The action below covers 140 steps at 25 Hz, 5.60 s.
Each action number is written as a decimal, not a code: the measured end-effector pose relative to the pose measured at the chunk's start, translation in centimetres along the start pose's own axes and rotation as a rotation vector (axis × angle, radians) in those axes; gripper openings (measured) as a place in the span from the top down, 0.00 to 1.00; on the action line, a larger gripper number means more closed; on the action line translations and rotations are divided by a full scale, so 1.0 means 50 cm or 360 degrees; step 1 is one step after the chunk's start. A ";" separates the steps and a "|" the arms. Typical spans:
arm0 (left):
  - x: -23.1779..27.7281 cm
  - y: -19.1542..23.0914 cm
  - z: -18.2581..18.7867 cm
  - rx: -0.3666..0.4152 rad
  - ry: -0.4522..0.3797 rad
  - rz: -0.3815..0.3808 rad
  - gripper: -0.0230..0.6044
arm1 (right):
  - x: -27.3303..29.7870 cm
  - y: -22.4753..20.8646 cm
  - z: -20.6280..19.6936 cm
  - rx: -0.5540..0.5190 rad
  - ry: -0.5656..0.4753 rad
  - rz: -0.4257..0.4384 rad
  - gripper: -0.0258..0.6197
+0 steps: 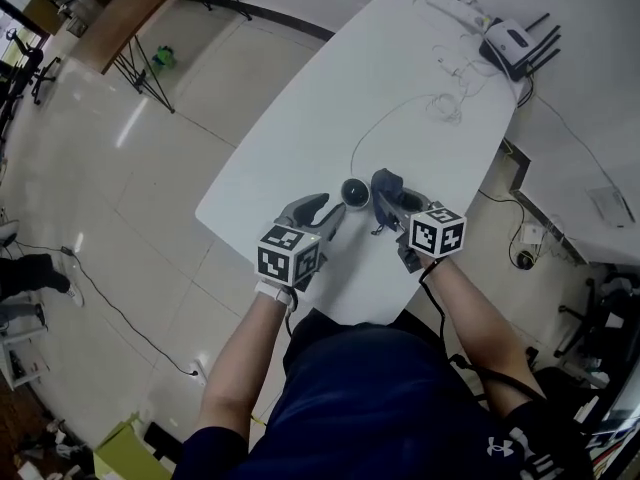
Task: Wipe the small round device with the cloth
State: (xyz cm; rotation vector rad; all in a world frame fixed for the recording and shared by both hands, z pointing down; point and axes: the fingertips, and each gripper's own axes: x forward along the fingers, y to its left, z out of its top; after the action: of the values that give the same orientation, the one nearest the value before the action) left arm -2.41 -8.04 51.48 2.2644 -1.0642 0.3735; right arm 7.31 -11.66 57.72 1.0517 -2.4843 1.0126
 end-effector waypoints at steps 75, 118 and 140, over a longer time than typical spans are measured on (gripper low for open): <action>-0.095 0.020 -0.010 -0.0001 -0.0264 0.0214 0.73 | -0.016 0.108 0.252 -0.0364 -0.0138 0.0212 0.81; -0.125 0.030 -0.134 -0.0230 -0.0033 0.0244 0.73 | -0.045 0.229 0.087 -0.0709 0.0036 0.0561 0.81; -0.147 -0.011 -0.131 -0.0342 -0.0113 0.0138 0.73 | 0.021 -0.012 -0.117 -0.0363 0.0896 0.0076 0.81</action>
State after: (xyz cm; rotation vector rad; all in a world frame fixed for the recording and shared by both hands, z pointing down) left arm -6.69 0.78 52.83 2.0592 -1.1823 0.2045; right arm 6.83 -8.46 62.73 0.5427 -2.0995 0.8620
